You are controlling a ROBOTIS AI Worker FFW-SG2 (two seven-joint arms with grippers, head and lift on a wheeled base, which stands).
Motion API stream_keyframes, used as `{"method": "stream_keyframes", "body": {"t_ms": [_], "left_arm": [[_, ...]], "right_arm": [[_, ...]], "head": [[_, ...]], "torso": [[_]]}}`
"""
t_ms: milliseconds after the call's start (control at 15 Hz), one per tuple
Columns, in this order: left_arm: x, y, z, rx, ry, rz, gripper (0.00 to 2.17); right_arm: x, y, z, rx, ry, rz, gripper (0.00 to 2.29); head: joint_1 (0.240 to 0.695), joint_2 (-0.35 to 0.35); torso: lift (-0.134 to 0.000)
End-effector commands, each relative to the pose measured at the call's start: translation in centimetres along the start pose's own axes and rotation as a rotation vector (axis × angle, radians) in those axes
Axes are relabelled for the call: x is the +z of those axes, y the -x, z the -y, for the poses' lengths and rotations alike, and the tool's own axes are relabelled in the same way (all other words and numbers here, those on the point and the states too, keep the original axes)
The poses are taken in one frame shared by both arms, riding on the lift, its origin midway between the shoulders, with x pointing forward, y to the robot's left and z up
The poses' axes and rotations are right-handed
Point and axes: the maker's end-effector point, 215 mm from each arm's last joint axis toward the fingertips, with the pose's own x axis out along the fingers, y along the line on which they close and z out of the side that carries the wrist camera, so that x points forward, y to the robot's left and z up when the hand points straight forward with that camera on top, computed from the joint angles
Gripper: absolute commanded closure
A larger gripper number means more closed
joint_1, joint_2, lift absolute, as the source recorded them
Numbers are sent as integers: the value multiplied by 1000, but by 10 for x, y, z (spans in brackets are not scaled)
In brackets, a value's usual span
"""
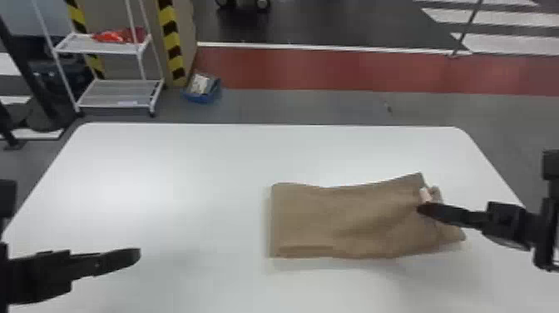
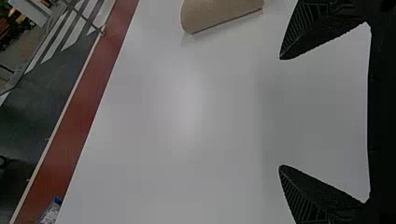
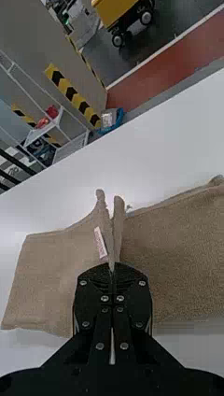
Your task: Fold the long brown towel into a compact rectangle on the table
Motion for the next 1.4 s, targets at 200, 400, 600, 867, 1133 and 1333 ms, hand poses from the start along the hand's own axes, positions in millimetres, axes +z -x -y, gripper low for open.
{"method": "stream_keyframes", "body": {"t_ms": [200,400,600,867,1133,1333], "left_arm": [[-6,2,-1,5,5,-9,43],[-6,3,-2,7,5,-8,43],[-14,3,-3,6,12,-20,43],[-19,3,-5,8,18,-29,43],[-20,4,-8,17,21,-30,43],[-32,4,-11,21,34,-48,43]], "right_arm": [[6,-7,-4,8,12,-19,1332],[27,15,8,-5,11,23,1332],[9,2,42,-39,-41,6,1332],[17,-9,40,-11,-43,18,1332],[67,22,34,36,-25,88,1328],[51,10,78,-15,-77,77,1328]], "head": [[695,-67],[695,-66],[695,-99],[695,-122],[695,-108],[695,-144]], "torso": [[-123],[-123],[-123],[-123],[-123],[-123]]}}
